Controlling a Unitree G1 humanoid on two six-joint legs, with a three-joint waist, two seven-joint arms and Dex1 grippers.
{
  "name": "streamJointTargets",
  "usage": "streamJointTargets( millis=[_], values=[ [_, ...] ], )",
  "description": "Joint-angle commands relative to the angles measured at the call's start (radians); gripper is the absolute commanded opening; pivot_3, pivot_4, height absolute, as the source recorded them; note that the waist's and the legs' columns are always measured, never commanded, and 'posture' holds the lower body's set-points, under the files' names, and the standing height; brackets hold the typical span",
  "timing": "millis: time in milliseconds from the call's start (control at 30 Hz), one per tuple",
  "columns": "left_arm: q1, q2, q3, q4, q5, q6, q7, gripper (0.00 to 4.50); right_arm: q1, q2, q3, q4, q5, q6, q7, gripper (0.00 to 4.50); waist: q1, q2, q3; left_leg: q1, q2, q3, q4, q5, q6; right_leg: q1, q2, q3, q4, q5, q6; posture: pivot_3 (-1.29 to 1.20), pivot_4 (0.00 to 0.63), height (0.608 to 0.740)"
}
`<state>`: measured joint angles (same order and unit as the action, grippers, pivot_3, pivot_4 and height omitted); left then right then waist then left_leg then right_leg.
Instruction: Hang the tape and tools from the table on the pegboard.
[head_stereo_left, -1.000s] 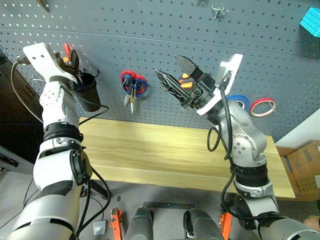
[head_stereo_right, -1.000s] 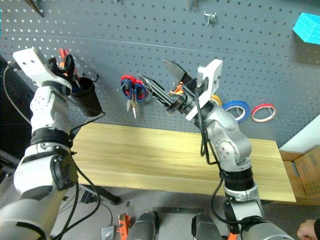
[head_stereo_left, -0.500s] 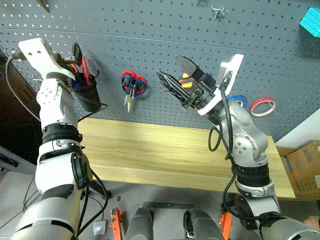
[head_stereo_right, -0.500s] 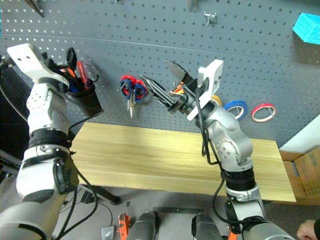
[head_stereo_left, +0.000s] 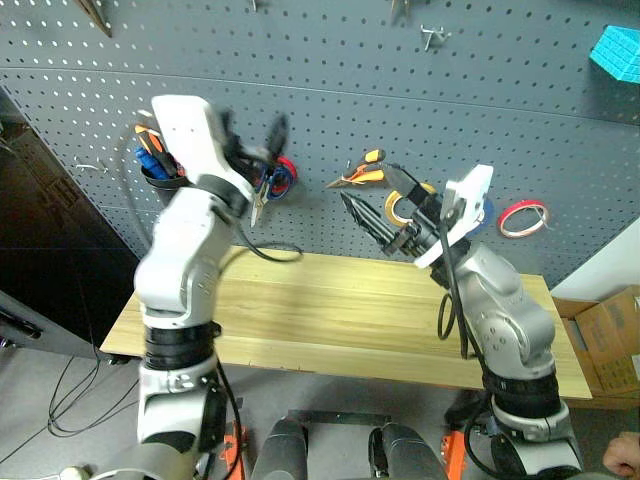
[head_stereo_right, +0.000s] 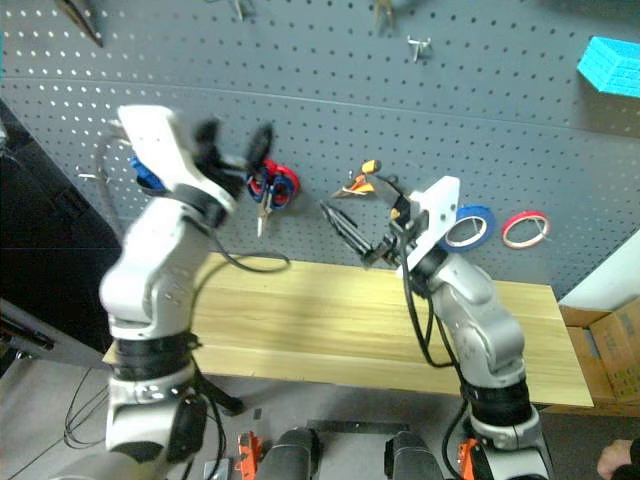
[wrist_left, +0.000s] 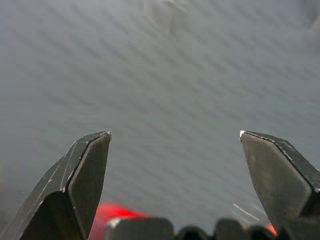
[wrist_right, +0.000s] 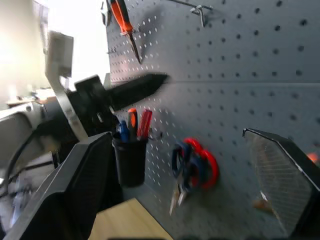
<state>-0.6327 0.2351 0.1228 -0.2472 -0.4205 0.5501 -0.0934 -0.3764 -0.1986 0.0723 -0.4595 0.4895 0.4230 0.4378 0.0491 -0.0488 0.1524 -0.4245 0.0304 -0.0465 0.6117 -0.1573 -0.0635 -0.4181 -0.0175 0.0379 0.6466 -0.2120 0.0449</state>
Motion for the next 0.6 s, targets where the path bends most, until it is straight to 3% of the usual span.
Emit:
streamJointTargets(
  millis=[33, 267, 467, 600],
  values=[
    [0.032, -0.040, -0.021, -0.076, -0.027, 0.046, 0.013, 4.44, 0.084, -0.044, 0.023, -0.084, -0.085, -0.007, -0.043, 4.50, -0.007, 0.001, -0.003, 0.002, 0.000, 0.000, 0.000, 0.000, 0.000, 0.002, 0.000, 0.001, 0.000, 0.000, 0.000, 0.11, 0.055, 0.740],
    [0.310, -0.039, -0.009, 0.017, 0.014, 0.018, -0.027, 4.44, 0.327, -0.106, -0.015, 0.006, -0.373, 0.064, -0.290, 4.50, -0.044, 0.012, -0.041, 0.018, 0.000, 0.007, -0.001, -0.001, 0.000, 0.013, -0.001, 0.006, -0.004, -0.004, -0.006, 0.05, 0.040, 0.740],
    [0.422, 0.013, 0.034, 0.152, 0.077, -0.064, -0.052, 4.44, 0.401, -0.047, -0.128, 0.020, -0.409, 0.051, -0.397, 4.50, -0.065, 0.013, -0.044, 0.019, 0.000, 0.008, -0.001, -0.004, -0.005, 0.012, -0.001, 0.006, -0.004, -0.004, -0.006, 0.02, 0.020, 0.740],
    [0.421, 0.010, 0.065, 0.166, 0.071, -0.073, -0.059, 4.44, 0.419, -0.018, -0.159, 0.028, -0.423, 0.033, -0.429, 4.50, -0.075, 0.017, -0.052, 0.016, 0.002, 0.005, -0.002, -0.005, -0.004, 0.013, -0.001, 0.001, -0.020, -0.003, -0.006, 0.01, 0.008, 0.740]
  ],
)
